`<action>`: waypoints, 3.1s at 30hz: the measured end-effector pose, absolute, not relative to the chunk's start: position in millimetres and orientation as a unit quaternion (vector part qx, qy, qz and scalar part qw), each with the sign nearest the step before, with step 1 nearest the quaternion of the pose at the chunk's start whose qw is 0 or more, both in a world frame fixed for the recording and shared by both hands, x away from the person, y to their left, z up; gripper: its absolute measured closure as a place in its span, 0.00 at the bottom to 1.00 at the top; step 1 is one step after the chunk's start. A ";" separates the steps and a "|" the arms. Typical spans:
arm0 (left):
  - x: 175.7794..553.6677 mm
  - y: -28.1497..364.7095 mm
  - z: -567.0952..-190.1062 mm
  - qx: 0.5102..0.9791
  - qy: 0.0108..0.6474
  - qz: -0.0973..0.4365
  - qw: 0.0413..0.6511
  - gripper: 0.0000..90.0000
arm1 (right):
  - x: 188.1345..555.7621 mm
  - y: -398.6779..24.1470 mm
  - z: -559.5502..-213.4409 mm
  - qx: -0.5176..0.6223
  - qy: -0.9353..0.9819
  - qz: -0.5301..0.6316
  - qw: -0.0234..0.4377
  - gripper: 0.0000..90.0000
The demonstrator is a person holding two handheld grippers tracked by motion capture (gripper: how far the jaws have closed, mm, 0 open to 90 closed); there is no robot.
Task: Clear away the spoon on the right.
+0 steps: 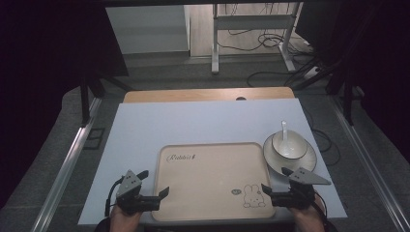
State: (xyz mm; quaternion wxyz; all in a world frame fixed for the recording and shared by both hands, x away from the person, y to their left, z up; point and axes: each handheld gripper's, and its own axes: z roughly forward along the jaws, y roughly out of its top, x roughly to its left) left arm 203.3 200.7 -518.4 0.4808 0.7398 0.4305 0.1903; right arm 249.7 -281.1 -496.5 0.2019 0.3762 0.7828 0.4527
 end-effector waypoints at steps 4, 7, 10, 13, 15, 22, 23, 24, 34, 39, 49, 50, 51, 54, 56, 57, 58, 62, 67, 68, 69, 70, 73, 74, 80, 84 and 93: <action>202.6 201.6 -517.9 0.739 0.430 0.194 0.482 0.04 | 249.7 -281.6 -495.9 0.376 0.779 0.459 0.202 0.05; 202.3 202.2 -517.9 0.738 0.431 0.195 0.482 0.04 | 249.7 -281.2 -495.7 0.375 0.780 0.458 0.202 0.05; 202.5 202.6 -518.0 0.737 0.432 0.196 0.481 0.04 | 250.3 -280.3 -497.0 0.374 0.785 0.456 0.192 0.05; 202.5 202.7 -518.1 0.737 0.432 0.196 0.482 0.04 | 250.7 -279.9 -497.6 0.371 0.788 0.453 0.189 0.05; 202.5 203.2 -518.1 0.736 0.432 0.195 0.483 0.04 | 250.8 -279.4 -498.0 0.371 0.790 0.450 0.188 0.05; 203.1 206.0 -518.5 0.732 0.435 0.192 0.488 0.04 | 251.5 -279.4 -498.2 0.369 0.792 0.449 0.187 0.05; 203.1 206.2 -518.5 0.731 0.436 0.191 0.488 0.04 | 251.6 -279.6 -498.0 0.369 0.791 0.451 0.186 0.05; 203.2 206.3 -518.5 0.731 0.436 0.191 0.489 0.04 | 251.5 -279.8 -497.7 0.372 0.790 0.452 0.184 0.05; 203.2 206.2 -518.6 0.731 0.436 0.190 0.490 0.04 | 252.8 -282.5 -492.6 0.376 0.784 0.459 0.184 0.05; 202.9 206.6 -518.6 0.729 0.437 0.190 0.492 0.04 | 253.8 -283.0 -488.6 0.374 0.785 0.456 0.190 0.05; 202.6 205.3 -518.8 0.730 0.435 0.190 0.492 0.04 | 258.5 -282.5 -485.7 0.384 0.783 0.455 0.183 0.02; 202.6 205.2 -518.8 0.730 0.435 0.190 0.491 0.04 | 259.1 -282.3 -485.6 0.384 0.783 0.454 0.180 0.02; 202.6 205.2 -518.8 0.730 0.435 0.190 0.491 0.04 | 259.6 -282.1 -485.5 0.384 0.784 0.454 0.178 0.02; 202.7 204.9 -519.0 0.732 0.434 0.190 0.490 0.04 | 260.7 -281.7 -484.2 0.380 0.787 0.450 0.183 0.02; 202.8 205.0 -519.1 0.732 0.434 0.189 0.490 0.04 | 261.6 -281.6 -482.5 0.378 0.787 0.451 0.183 0.02; 202.8 205.0 -519.1 0.732 0.434 0.189 0.490 0.04 | 262.0 -281.5 -481.1 0.378 0.786 0.453 0.184 0.02; 203.0 205.2 -519.2 0.732 0.434 0.189 0.490 0.04 | 262.4 -281.4 -479.9 0.377 0.786 0.454 0.185 0.02; 203.2 205.3 -519.4 0.732 0.435 0.188 0.490 0.04 | 264.6 -281.4 -476.5 0.375 0.785 0.454 0.192 0.02; 203.4 205.0 -519.7 0.732 0.434 0.187 0.490 0.04 | 267.0 -282.0 -474.7 0.377 0.784 0.455 0.191 0.02; 203.4 205.1 -519.7 0.732 0.435 0.187 0.490 0.04 | 268.1 -282.5 -473.1 0.378 0.784 0.455 0.189 0.02; 203.4 205.1 -519.7 0.732 0.435 0.187 0.490 0.04 | 268.6 -282.8 -472.0 0.378 0.784 0.454 0.190 0.02; 203.4 205.2 -519.7 0.732 0.435 0.187 0.490 0.04 | 269.2 -283.2 -470.8 0.377 0.784 0.454 0.191 0.02; 203.4 205.3 -519.7 0.731 0.436 0.187 0.490 0.04 | 271.5 -285.1 -466.7 0.380 0.784 0.449 0.197 0.02; 203.4 205.3 -519.7 0.731 0.436 0.187 0.490 0.04 | 271.5 -285.1 -466.7 0.380 0.784 0.449 0.197 0.02; 203.3 205.6 -519.5 0.730 0.436 0.188 0.491 0.04 | 279.0 -290.8 -462.2 0.404 0.779 0.437 0.199 0.01; 203.2 205.5 -519.4 0.730 0.436 0.188 0.491 0.04 | 282.1 -292.7 -460.1 0.411 0.777 0.435 0.199 0.00; 203.5 205.6 -519.6 0.730 0.437 0.188 0.491 0.04 | 289.4 -293.0 -454.1 0.417 0.774 0.429 0.206 0.00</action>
